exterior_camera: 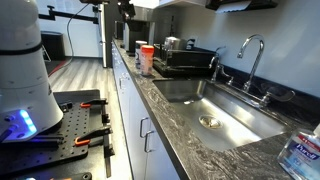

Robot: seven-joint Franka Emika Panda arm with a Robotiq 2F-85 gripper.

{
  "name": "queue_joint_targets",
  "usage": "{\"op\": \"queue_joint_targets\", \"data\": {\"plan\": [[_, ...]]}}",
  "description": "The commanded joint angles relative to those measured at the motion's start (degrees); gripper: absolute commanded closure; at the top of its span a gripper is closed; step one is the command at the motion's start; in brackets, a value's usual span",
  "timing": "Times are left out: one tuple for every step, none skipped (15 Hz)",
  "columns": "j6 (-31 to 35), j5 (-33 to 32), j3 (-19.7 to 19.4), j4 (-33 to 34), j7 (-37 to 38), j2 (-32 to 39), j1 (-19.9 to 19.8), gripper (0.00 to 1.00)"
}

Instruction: Remove the white bottle from the dish rack

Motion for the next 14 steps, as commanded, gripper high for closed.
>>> {"op": "queue_joint_targets", "data": {"plan": [[-6.5, 2.7, 0.8, -1.9, -2.5, -5.5, -2.2, 0.0], [-7.5, 3.3, 0.7, -2.3, -2.8, -6.6, -2.6, 0.0], [-8.3, 3.8, 0.5, -2.7, -2.8, -7.6, -3.1, 0.0], [-8.8, 4.5, 0.3, -3.3, -3.1, -8.6, -3.7, 0.0], [-9.1, 5.3, 0.0, -4.0, -2.8, -9.5, -4.3, 0.0], [-9.2, 6.2, -0.3, -4.8, -3.0, -10.5, -4.9, 0.0], [-9.0, 7.3, -0.7, -5.9, -3.1, -11.5, -5.5, 0.0], [-8.9, 8.4, -1.1, -6.9, -3.1, -12.4, -6.1, 0.0], [-8.7, 9.5, -1.4, -7.8, -3.1, -13.1, -6.7, 0.0], [-8.5, 10.5, -1.8, -8.8, -3.6, -13.9, -7.3, 0.0], [-8.5, 11.6, -2.1, -10.0, -3.6, -14.8, -7.8, 0.0], [-8.4, 12.4, -2.2, -10.8, -3.4, -15.5, -8.2, 0.0], [-8.3, 13.3, -2.5, -11.8, -3.3, -16.3, -8.6, 0.0], [-8.1, 14.1, -2.7, -12.7, -3.6, -16.9, -8.9, 0.0]]}}
